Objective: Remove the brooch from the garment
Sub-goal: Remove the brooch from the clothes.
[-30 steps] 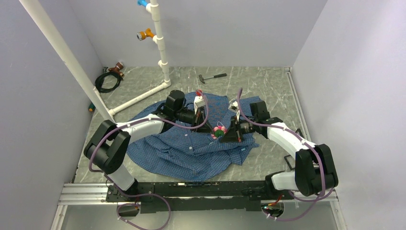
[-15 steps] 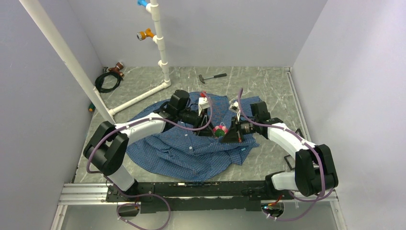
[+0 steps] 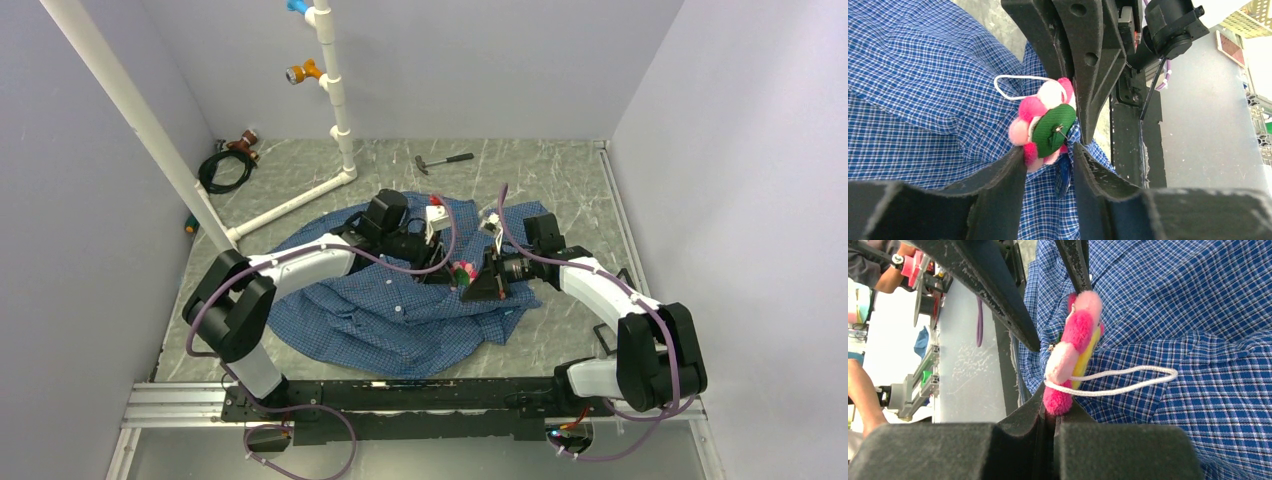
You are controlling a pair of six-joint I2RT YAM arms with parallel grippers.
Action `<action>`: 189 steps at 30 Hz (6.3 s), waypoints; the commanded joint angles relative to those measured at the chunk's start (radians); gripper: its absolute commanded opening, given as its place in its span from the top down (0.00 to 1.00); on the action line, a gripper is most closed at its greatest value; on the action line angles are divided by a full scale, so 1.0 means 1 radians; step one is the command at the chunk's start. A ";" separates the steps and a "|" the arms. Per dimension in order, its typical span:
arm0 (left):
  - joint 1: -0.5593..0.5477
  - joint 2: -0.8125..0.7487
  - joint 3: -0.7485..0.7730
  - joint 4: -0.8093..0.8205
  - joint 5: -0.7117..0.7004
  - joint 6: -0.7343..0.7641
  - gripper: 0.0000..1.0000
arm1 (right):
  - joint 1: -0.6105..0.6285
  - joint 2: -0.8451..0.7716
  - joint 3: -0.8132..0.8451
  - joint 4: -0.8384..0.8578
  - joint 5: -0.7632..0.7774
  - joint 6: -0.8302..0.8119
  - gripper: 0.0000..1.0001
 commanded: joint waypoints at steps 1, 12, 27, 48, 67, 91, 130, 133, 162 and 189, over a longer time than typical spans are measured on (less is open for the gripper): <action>-0.056 0.008 0.042 -0.020 0.054 0.028 0.53 | 0.007 -0.030 0.035 0.057 -0.045 -0.015 1.00; 0.016 -0.033 -0.043 0.111 0.142 -0.021 0.34 | 0.006 -0.045 0.040 -0.036 -0.052 -0.108 1.00; 0.005 -0.021 -0.058 0.232 0.188 -0.093 0.39 | 0.006 -0.035 0.040 -0.012 -0.092 -0.088 1.00; 0.046 -0.035 -0.113 0.442 0.235 -0.305 1.00 | -0.020 -0.027 0.030 -0.092 -0.039 -0.156 0.58; 0.064 -0.042 -0.137 0.563 0.249 -0.410 1.00 | -0.034 -0.041 0.051 -0.145 -0.056 -0.197 0.51; 0.079 0.114 -0.140 0.866 0.237 -0.789 1.00 | -0.020 -0.068 -0.013 0.204 0.077 0.082 0.48; -0.022 0.030 -0.060 0.237 0.108 -0.289 0.80 | -0.034 -0.055 0.003 0.207 -0.009 0.180 1.00; -0.022 0.038 -0.056 0.227 0.101 -0.285 0.76 | -0.035 -0.055 0.002 0.207 -0.006 0.183 1.00; 0.011 0.061 -0.041 0.301 0.270 -0.312 1.00 | -0.051 -0.058 0.060 -0.061 -0.101 -0.178 0.53; 0.006 0.081 -0.036 0.355 0.280 -0.373 1.00 | -0.036 -0.047 0.057 0.005 -0.124 -0.124 0.60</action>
